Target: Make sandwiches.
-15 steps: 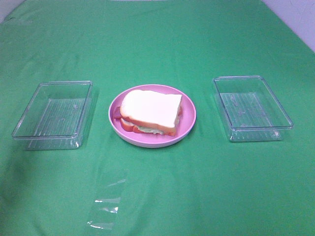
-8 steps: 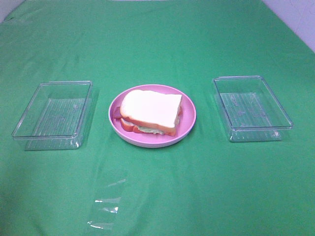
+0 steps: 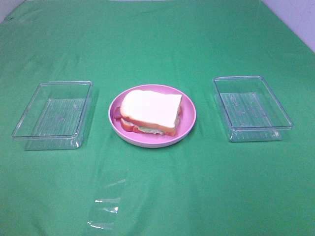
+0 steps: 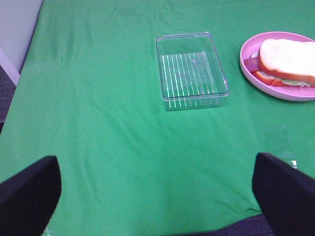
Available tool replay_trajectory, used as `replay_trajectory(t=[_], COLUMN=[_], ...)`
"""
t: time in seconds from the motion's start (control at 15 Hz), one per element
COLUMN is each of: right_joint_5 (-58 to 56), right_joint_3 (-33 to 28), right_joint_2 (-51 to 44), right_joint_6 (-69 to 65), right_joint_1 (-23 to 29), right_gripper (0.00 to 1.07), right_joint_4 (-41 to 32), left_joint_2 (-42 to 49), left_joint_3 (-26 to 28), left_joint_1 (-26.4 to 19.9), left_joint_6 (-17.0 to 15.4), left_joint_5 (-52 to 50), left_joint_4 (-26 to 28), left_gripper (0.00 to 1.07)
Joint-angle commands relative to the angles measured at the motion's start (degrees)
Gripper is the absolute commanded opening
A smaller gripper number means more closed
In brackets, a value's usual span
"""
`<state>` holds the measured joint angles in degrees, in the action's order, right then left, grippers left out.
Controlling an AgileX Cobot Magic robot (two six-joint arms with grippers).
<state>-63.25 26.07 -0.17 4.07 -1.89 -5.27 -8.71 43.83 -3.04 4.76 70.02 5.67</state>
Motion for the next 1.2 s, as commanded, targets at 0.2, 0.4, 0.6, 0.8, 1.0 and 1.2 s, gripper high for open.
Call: replay_trajectory(t=[0.2,0.4,0.6,0.8,1.0,1.2], right_joint_5=[0.2,0.3,0.3,0.3,0.3,0.3], right_joint_3=[-0.2,-0.2,-0.2,-0.2,-0.2,-0.2], right_joint_2=[-1.8,-1.7,-1.5,-1.5,-1.5,-1.5], right_joint_6=[-0.1,-0.1,-0.1,-0.1,-0.1,-0.1], right_joint_1=[0.1,0.1,0.1,0.1,0.1,0.1], right_gripper=[0.98,0.98,0.98,0.98,0.98,0.98], right_joint_4=[-0.2,-0.2,-0.2,-0.2,-0.2,-0.2], left_joint_2=[8.9,10.1,10.1,10.1,9.8,9.8], left_joint_3=[-9.5,-13.2,-14.2,-14.2,-14.2,-14.2], left_joint_1=[0.0,0.0,0.0,0.0,0.0,0.0], left_joint_6=[0.9,2.2,0.6,-2.8,-3.0,-3.0], left_joint_5=[-2.2,-6.1,-8.1,-8.3,-8.3,-8.3], left_joint_4=[-0.1,0.4,-0.7,-2.1,-1.3,-1.3], left_gripper=[0.98,0.98,0.98,0.98,0.98,0.98])
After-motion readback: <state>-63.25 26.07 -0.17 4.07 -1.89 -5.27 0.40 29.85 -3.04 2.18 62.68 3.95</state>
